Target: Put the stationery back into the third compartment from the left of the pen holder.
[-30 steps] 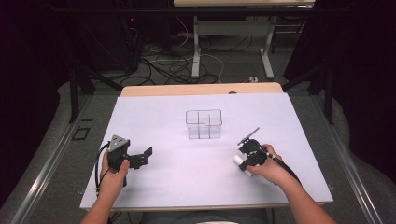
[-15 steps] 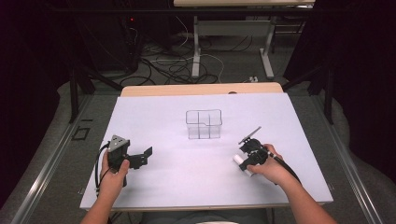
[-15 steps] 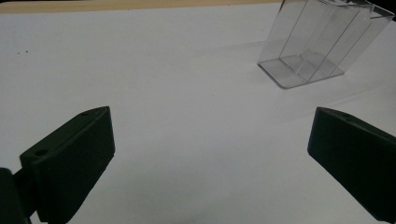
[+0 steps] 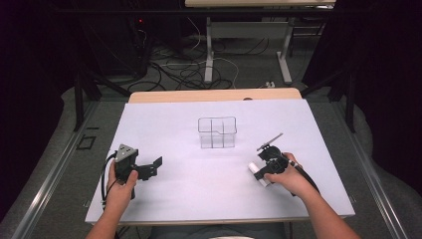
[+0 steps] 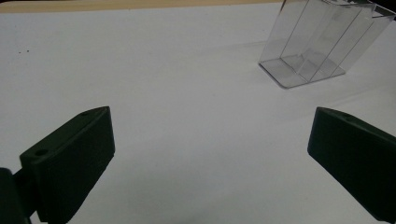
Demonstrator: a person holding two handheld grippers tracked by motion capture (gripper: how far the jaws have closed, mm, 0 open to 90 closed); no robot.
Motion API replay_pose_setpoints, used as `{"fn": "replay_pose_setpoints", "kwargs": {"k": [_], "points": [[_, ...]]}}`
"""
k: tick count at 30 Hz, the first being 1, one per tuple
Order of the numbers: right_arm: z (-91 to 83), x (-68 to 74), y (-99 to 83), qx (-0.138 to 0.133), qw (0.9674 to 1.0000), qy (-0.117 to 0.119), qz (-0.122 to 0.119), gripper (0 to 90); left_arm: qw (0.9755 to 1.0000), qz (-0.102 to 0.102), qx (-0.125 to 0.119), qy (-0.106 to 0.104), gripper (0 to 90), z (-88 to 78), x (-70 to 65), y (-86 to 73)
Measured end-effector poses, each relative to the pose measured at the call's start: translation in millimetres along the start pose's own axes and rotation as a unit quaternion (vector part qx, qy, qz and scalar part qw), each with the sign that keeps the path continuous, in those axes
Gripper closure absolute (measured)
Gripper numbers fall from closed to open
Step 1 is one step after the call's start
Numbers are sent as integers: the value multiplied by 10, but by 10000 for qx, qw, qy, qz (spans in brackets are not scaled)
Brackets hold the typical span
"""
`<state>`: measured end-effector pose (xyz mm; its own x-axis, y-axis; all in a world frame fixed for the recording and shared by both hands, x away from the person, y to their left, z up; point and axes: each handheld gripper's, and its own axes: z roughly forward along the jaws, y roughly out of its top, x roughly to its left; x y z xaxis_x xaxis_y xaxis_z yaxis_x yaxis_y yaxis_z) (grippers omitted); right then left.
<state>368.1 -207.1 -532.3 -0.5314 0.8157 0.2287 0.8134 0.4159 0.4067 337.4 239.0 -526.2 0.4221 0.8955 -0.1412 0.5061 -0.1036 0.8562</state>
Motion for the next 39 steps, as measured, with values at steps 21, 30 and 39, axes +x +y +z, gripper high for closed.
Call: {"fn": "replay_pose_setpoints", "kwargs": {"k": [21,30,39], "points": [[-213,149,93,-1422,9879,-422,-464,697,10000,-29,34,-20,7,6,-7,-3],[-268,170,92,-2309,9702,-573,-460,696,10000,-31,25,-20,7,13,-7,-6],[-316,167,87,-3442,9351,-830,-170,696,10000,-6,84,-40,7,22,-9,-9]]}}
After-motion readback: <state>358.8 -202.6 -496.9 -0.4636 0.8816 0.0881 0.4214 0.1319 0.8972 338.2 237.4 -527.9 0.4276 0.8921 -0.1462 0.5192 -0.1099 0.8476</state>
